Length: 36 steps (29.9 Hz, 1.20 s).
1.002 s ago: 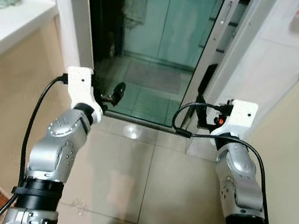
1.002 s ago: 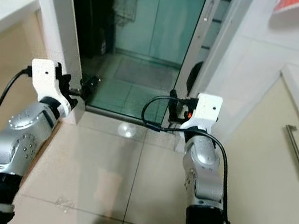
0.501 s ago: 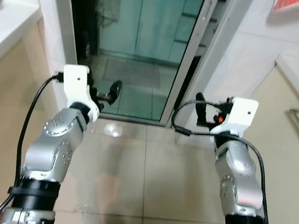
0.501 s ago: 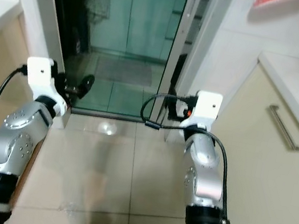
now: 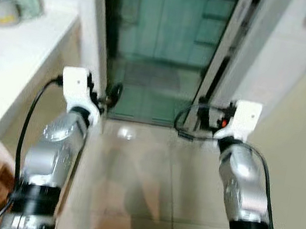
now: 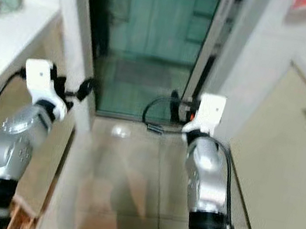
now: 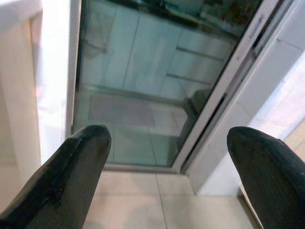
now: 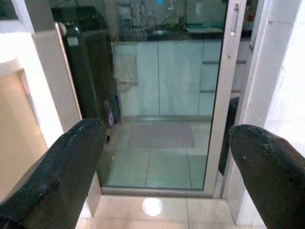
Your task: Restocking fridge
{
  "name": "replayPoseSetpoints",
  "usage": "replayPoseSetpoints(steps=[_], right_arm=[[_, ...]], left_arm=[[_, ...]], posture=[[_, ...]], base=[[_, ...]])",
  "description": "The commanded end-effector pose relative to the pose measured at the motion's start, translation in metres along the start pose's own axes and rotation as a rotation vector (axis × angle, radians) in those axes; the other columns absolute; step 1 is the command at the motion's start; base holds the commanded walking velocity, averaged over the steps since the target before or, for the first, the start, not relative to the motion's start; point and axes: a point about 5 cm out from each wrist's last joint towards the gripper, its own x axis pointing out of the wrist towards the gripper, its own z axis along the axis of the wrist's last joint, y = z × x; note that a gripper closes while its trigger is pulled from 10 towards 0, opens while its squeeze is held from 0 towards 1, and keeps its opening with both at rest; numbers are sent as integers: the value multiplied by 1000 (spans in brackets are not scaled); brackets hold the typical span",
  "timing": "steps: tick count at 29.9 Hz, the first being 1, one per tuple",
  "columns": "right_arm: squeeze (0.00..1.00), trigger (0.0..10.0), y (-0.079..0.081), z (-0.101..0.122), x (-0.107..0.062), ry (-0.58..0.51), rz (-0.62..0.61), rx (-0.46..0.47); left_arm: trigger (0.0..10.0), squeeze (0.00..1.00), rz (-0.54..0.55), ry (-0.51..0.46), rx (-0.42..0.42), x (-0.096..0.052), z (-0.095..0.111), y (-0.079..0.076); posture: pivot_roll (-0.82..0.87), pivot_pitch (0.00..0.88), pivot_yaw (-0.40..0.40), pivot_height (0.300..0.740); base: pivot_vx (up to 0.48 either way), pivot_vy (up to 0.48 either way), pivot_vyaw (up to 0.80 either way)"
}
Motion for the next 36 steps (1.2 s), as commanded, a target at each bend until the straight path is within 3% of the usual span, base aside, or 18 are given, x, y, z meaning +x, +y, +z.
replayPoseSetpoints(steps=[1,6,25,36], right_arm=[[0,10000,15,-16,21,97,47,30],[0,10000,16,-16,22,101,66,9],[0,10000,15,-17,21,104,58,25],[0,10000,16,-17,21,102,60,23]], left_arm=[[10000,0,-273,20,156,36,-12,-59],[10000,0,-271,17,162,36,-12,-59],[10000,0,-285,14,171,35,-12,-62],[10000,0,-332,-13,149,33,-10,-65]], posture=[[-116,0,24,740],[-114,0,24,740],[-121,0,30,740],[-122,0,32,740]], base=[[-480,0,0],[-480,0,0],[-480,0,540],[0,84,0]])
